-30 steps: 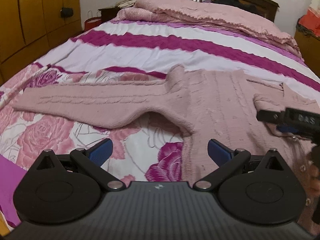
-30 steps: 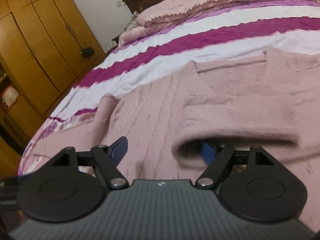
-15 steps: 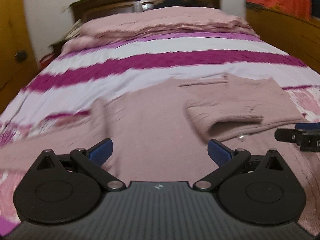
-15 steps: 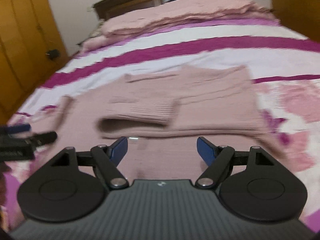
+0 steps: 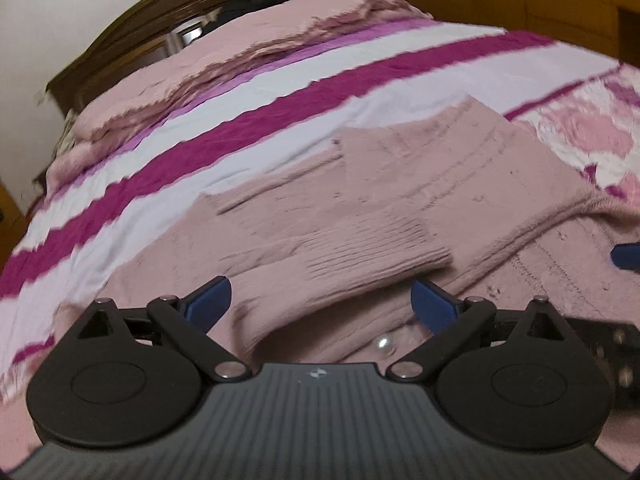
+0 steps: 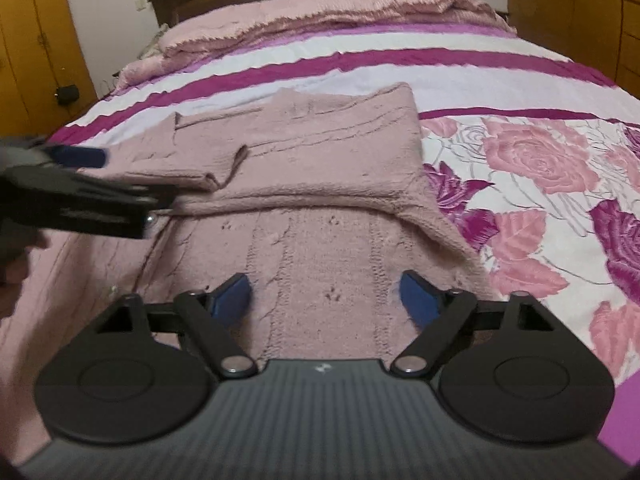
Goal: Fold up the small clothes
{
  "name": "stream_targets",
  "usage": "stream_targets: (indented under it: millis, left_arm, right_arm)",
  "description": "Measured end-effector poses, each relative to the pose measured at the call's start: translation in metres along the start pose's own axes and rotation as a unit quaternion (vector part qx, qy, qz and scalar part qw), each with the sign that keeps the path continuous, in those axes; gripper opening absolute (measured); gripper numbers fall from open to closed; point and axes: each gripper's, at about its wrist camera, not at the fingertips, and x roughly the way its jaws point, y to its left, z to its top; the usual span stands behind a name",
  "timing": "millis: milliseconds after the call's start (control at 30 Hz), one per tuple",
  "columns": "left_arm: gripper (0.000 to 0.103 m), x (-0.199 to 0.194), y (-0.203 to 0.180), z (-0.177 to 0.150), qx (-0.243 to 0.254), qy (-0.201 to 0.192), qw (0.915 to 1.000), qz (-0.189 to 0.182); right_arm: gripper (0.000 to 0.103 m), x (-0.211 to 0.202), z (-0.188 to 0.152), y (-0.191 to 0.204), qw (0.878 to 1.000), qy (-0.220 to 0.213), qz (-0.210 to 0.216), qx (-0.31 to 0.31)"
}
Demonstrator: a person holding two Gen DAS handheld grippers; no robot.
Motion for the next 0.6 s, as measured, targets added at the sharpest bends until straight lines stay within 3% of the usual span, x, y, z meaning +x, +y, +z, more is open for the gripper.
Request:
stream_targets:
  millis: [100,133,167,200,233,267,367,600]
  left_arm:
    - [0.099,0.013,-0.016,0.004,0.028,-0.015,0.9994,0.009]
    - [0.088,0.014,-0.017,0.005,0.030,-0.022,0.9993,0.009]
    - [0.066,0.013,-0.018,0.007,0.026,-0.034,0.9991,0.003]
    - [0.054,0.011,-0.017,0.008,0.018,-0.041,0.9990,-0.007]
    - [0.036,0.010,-0.016,0.010,0.005,-0.046,0.9987,-0.022]
    - [0.025,0.009,-0.013,0.011,-0.004,-0.050,0.9983,-0.031]
    - [0.014,0.004,-0.009,0.012,-0.021,-0.070,0.9971,-0.021]
    - [0.011,-0.012,0.034,0.006,-0.107,-0.083,0.9905,0.022]
  right_arm:
    - [0.089,0.001,-0.003,0.004,1.000,-0.011,-0.005,-0.008]
    - [0.089,0.001,-0.004,0.003,1.000,-0.013,-0.004,-0.007]
    - [0.090,0.001,-0.005,0.003,1.000,-0.015,-0.004,-0.006]
    - [0.090,0.002,-0.005,0.002,1.000,-0.016,-0.003,-0.006]
    - [0.090,0.001,-0.006,0.003,1.000,-0.018,-0.003,-0.005]
    - [0.090,0.002,-0.006,0.003,1.000,-0.019,-0.003,-0.005]
    - [0.090,0.002,-0.007,0.005,1.000,-0.022,-0.006,-0.007]
    - [0.090,0.002,-0.008,0.005,1.000,-0.023,-0.007,-0.010]
